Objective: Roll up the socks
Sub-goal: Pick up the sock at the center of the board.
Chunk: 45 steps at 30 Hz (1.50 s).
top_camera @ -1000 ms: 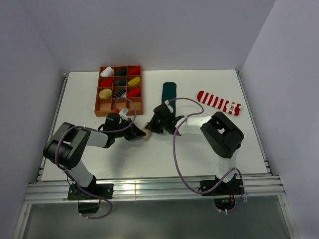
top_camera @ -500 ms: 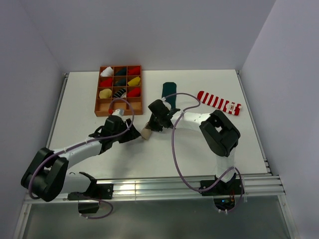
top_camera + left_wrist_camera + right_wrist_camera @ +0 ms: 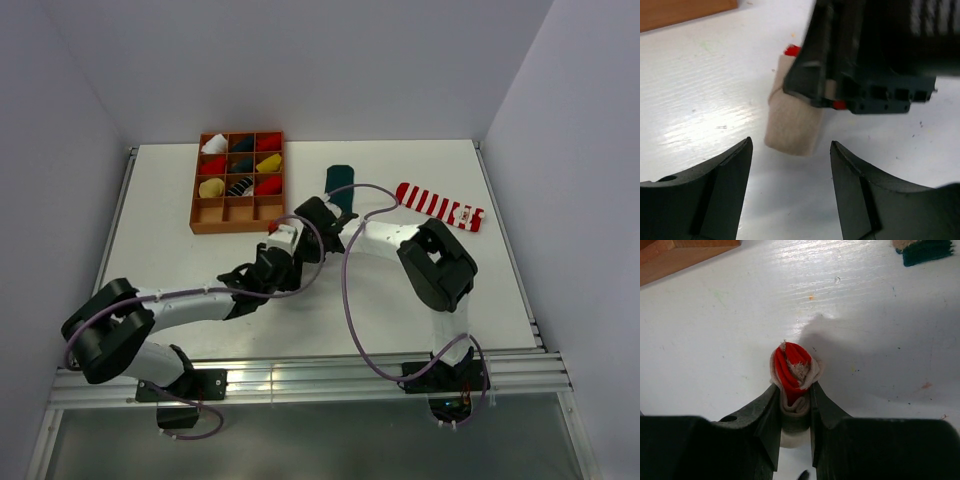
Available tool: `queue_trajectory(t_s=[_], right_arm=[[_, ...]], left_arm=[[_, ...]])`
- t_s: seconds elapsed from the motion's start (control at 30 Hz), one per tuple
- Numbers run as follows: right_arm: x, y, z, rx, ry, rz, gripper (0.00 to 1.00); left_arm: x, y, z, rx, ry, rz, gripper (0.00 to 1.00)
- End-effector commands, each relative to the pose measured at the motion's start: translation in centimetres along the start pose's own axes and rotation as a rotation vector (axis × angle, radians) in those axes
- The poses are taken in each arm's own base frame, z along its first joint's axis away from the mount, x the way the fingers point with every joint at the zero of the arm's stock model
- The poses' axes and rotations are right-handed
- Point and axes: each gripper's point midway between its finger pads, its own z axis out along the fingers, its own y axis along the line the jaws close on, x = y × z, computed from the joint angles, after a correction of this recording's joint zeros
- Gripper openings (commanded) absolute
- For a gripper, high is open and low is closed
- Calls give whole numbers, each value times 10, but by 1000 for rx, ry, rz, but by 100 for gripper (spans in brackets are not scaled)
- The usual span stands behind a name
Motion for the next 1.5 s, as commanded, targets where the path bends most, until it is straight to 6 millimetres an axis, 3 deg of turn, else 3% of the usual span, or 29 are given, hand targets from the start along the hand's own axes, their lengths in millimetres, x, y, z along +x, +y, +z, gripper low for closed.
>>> queue_trajectory(t_s=[0.0,0.13,0.53,0.97,1.27,1.47], right_arm=[[5,-10,5,55,18,-31,0],[7,-9,5,48,27,-33,0],[9,-6,5,38,41,-29,0],[9,-6,3,34,38,-33,0],[12,-1,-1,6,65,-29,0],[13,3,-2,0,73,-30,0]], left_arm=[[-24,-17,6,-4,-121,128,68],[-16,-21,16,3,-119,167,67],[-18,-24,30,-24,-137,238,65],[22,-13,53,-87,-4,282,59],[45,1,42,-86,37,270,57],[56,3,46,-89,76,304,51]])
